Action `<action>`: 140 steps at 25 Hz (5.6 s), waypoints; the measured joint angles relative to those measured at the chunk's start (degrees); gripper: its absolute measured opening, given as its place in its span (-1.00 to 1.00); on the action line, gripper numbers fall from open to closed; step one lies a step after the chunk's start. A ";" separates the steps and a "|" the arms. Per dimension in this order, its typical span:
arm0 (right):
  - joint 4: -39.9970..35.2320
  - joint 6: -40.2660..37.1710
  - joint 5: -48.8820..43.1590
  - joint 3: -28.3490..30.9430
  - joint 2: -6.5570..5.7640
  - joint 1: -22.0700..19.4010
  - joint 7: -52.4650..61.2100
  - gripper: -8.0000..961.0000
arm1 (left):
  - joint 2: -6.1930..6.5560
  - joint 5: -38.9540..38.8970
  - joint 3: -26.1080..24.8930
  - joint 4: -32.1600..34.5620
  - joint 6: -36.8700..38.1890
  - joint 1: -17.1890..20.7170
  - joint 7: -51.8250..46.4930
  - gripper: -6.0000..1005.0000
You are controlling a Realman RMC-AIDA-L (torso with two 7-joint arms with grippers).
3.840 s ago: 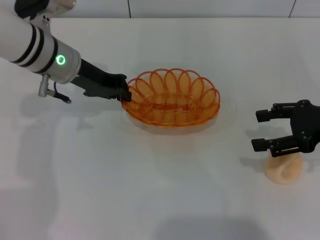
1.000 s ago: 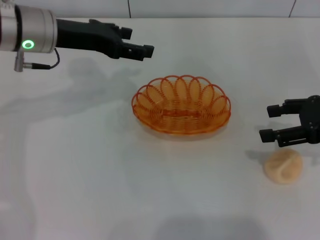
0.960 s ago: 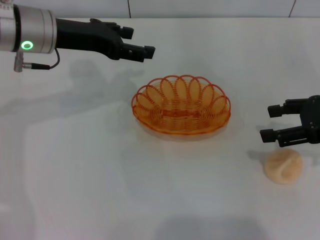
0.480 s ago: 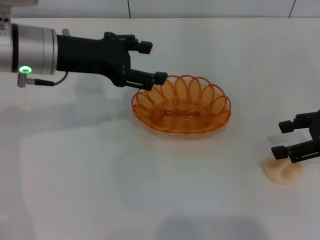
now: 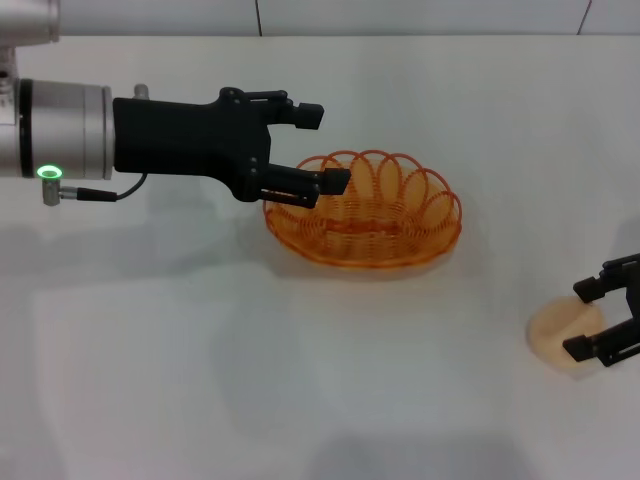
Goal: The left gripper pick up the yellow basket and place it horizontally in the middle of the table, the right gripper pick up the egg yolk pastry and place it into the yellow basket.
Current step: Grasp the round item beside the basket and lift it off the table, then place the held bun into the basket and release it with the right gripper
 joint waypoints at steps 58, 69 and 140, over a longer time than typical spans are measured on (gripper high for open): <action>-0.14 8.10 -4.10 -5.33 0.27 0.45 -0.10 -0.39 | -0.12 -4.18 -0.08 -0.27 0.41 1.70 0.10 0.77; -0.55 7.23 -3.52 -5.15 0.27 0.46 0.09 -0.78 | 0.03 -4.72 -0.13 -0.26 0.36 2.16 0.10 0.77; 2.94 34.97 11.44 -28.08 0.83 11.66 10.44 -0.45 | 2.43 -4.20 -1.62 -0.26 1.07 5.79 0.20 0.77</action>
